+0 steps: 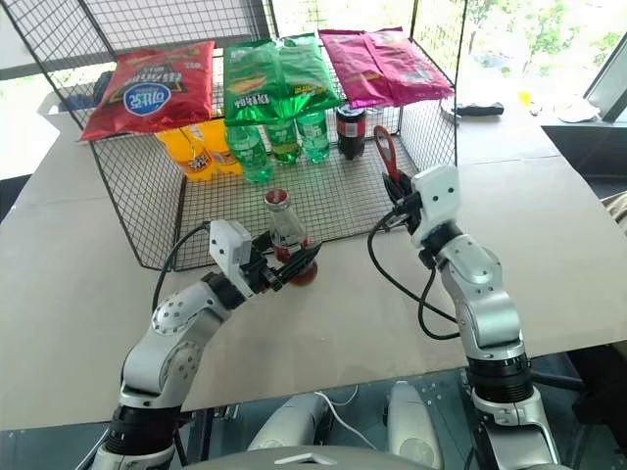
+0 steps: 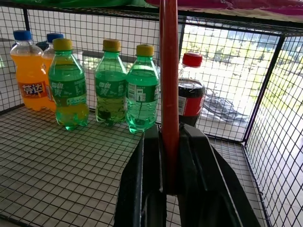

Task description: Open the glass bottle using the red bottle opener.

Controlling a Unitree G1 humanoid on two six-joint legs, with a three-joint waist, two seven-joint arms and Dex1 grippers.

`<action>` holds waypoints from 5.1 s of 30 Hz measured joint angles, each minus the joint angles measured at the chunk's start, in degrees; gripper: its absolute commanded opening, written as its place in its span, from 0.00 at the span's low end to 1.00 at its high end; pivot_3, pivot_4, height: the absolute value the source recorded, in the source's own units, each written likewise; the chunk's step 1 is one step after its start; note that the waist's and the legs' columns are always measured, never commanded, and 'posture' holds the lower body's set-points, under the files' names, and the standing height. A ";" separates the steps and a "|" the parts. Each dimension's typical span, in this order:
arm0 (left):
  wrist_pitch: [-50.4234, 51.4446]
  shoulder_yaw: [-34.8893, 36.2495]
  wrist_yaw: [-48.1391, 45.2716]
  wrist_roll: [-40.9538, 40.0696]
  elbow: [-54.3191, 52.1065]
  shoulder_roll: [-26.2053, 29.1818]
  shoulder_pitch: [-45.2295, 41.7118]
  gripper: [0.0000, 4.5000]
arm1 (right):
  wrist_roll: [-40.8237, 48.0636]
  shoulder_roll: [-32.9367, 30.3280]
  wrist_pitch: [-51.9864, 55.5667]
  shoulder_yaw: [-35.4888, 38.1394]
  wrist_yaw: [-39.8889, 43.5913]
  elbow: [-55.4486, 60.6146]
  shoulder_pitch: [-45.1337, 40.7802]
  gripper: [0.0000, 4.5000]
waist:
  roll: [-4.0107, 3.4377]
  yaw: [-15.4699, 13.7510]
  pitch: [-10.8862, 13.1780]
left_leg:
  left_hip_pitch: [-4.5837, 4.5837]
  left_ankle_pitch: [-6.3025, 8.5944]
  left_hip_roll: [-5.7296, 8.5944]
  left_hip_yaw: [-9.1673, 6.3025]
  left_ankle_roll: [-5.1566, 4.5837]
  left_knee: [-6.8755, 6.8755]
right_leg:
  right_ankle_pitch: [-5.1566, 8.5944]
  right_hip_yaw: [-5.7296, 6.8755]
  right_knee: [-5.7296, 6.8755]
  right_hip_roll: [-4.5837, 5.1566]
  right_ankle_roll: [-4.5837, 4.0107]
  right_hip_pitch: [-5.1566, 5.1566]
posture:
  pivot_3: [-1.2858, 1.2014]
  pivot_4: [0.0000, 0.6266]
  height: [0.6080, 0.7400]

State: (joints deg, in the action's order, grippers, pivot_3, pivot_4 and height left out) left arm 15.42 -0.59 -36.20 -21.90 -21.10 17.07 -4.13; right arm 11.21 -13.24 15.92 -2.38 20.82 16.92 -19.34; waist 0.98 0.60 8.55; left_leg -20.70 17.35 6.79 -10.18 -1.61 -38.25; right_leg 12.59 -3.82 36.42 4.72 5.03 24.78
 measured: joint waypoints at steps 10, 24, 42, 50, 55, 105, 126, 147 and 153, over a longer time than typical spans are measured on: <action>-4.11 0.17 -0.22 -0.72 0.03 -0.50 0.95 0.97 | -0.27 0.04 -0.91 -0.08 0.48 -1.74 -0.69 0.00 | -0.01 0.01 -0.01 | 0.01 0.00 0.00 0.01 0.00 -0.01 | 0.00 0.00 0.03 0.00 0.00 -0.01 | 0.52 0.24 1.00; -8.29 -0.52 -0.16 2.01 0.55 0.08 -1.71 0.97 | -0.97 0.32 -2.83 -0.86 1.44 -4.12 -2.02 0.00 | 0.00 0.03 -0.02 | 0.01 0.00 0.00 0.01 0.00 -0.01 | 0.00 0.00 0.02 0.00 0.00 -0.01 | 0.52 0.24 1.00; -9.03 -1.67 -1.28 -0.43 0.53 -0.74 -1.40 0.97 | -1.60 0.32 -3.55 -1.15 2.38 -4.45 -2.36 0.00 | 0.00 0.03 -0.02 | 0.01 0.00 -0.01 0.01 0.00 -0.01 | 0.00 0.00 0.02 -0.01 0.00 -0.01 | 0.52 0.24 1.00; -10.80 -1.66 -0.76 -0.36 0.53 -1.02 -1.39 0.97 | -1.71 0.52 -3.57 -1.22 2.47 -4.45 -2.36 0.00 | 0.00 0.02 -0.01 | 0.01 0.00 -0.01 0.01 0.00 -0.01 | 0.00 0.00 0.01 -0.01 0.00 -0.01 | 0.52 0.24 1.00; -11.05 -1.60 -0.69 -0.38 0.53 -1.05 -1.28 0.62 | -1.73 0.52 -3.57 -1.24 2.62 -4.45 -2.36 0.00 | 0.00 0.03 -0.02 | 0.01 0.00 -0.01 0.01 0.00 -0.01 | 0.00 0.00 0.01 -0.01 0.00 -0.01 | 0.52 0.24 1.00; -11.18 -1.23 -0.23 -1.36 1.40 0.58 -2.53 0.36 | -33.39 -4.33 -69.97 -18.36 -4.23 -47.39 -20.10 0.00 | -0.04 0.12 -0.15 | 1.09 0.00 -0.10 0.09 0.02 0.15 | 0.00 -0.06 -0.04 -0.13 0.00 -1.00 | 0.52 0.24 1.00; -10.46 -1.11 -0.28 -1.40 2.65 0.55 -3.42 0.36 | -34.12 -3.48 -77.28 -19.34 -4.80 -57.61 -25.13 0.00 | -0.41 0.12 -0.42 | 1.29 -0.01 -0.11 0.09 0.03 0.19 | 0.00 -0.09 -0.02 -0.15 0.00 -1.13 | 0.52 0.24 1.00; -10.23 -0.36 0.21 -1.37 3.43 -0.48 -3.56 0.36 | -45.44 -6.89 -79.06 -20.34 -12.50 -60.61 -32.40 0.00 | -0.48 0.08 -0.49 | 1.87 -0.14 -0.15 0.13 0.24 0.94 | 0.01 -0.24 -0.21 -0.19 -0.02 -1.40 | 0.52 0.24 1.00; -10.46 -0.28 0.34 -1.27 3.80 -0.89 -3.86 0.36 | -48.04 -7.99 -80.09 -20.94 -14.79 -61.71 -36.10 0.00 | -0.52 0.09 -0.44 | 1.86 -0.15 -0.15 0.15 0.24 0.96 | 0.01 -0.26 -0.24 -0.19 -0.02 -1.40 | 0.52 0.24 1.00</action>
State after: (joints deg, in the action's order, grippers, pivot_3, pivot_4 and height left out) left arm 4.96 -0.86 -35.86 -23.17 -17.29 16.18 -7.99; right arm -36.83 -21.22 -64.17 -23.32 6.03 -44.79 -55.44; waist 0.46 0.69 8.11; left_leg -18.84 17.20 6.63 -10.03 -1.36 -37.29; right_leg 12.60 -4.09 36.18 4.53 5.00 23.38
